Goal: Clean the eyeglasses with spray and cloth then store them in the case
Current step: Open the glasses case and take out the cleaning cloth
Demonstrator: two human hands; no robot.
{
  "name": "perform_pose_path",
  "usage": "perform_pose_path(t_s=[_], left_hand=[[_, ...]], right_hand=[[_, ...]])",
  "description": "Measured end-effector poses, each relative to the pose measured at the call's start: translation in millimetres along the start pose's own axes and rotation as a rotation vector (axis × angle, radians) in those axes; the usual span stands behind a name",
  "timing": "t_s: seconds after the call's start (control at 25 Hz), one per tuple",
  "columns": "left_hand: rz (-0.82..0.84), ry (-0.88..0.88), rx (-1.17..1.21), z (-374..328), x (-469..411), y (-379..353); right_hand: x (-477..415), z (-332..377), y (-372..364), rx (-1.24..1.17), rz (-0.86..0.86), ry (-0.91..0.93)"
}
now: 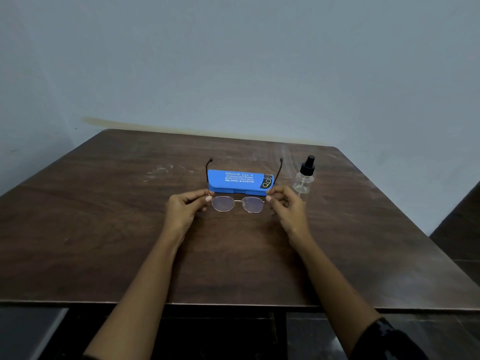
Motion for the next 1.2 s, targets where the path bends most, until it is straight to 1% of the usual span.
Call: perform_pose_path(t_s=[0.2, 0.36, 0.44, 0.72, 0.96, 1.2], left_hand=[[-0.014, -0.055, -0.037, -3.1, 2.2, 3.0], [-0.020, -0.109, -0.070, -7.6, 0.9, 3.7], [-0.014, -0.106, -0.071, -7.7, -0.7, 2.1], [-0.001, -0.126, -0.125, -8.0, -1.3, -1.1], [0.025, -0.090, -0.046, -4.1, -3.4, -3.5], [0.053, -0.028, -0.027, 4.1, -4.7, -4.4]], right_hand=[[-0.4, -6.6, -2.4, -0.261, -0.001, 0.040], [-3.4, -17.9, -2.2, -0.429, 0.015, -0.009], [-4.8, -20.1, -1.0, -0.473, 0.016, -0.017], [-2.5, -22.6, -5.9, -0.516, 0.073, -0.062], [-1.1, -24.6, -5.1, -0.495, 0.083, -0.105], [0.0, -26.9, -6.5, -0.439, 0.096, -0.123]])
Point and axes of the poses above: each hand's wrist, its own x-axis away from the middle knuckle, its own y-axis out of the back of the hand, z = x × y, the point moved 8 cm from there along -x, towards the middle knuckle, and after that the axes turned 8 degrees about z, right-handed, at the moved point
